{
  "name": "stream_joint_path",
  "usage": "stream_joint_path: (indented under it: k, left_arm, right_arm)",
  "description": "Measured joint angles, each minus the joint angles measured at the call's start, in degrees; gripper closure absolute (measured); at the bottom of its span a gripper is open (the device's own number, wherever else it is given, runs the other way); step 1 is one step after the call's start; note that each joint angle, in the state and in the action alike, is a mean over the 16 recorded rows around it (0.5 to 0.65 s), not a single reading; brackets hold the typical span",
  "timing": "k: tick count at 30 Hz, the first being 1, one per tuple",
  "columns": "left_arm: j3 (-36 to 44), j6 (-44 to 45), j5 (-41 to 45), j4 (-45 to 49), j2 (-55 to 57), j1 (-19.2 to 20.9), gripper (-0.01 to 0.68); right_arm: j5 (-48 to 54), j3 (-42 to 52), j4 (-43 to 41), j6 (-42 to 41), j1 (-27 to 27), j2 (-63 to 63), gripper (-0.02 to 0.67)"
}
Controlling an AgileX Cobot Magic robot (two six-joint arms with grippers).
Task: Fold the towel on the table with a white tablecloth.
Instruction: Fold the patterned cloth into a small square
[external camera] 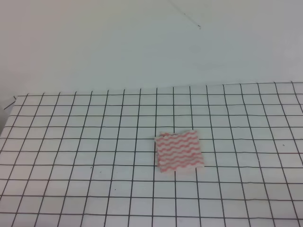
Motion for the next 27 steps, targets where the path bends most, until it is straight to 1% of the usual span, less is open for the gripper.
stream_joint_path:
  k: [27]
  left_arm:
    - [0.00, 0.00, -0.04, 0.00, 0.05, 0.00, 0.675]
  right_arm:
    - [0.00, 0.00, 0.00, 0.00, 0.00, 0.05, 0.650]
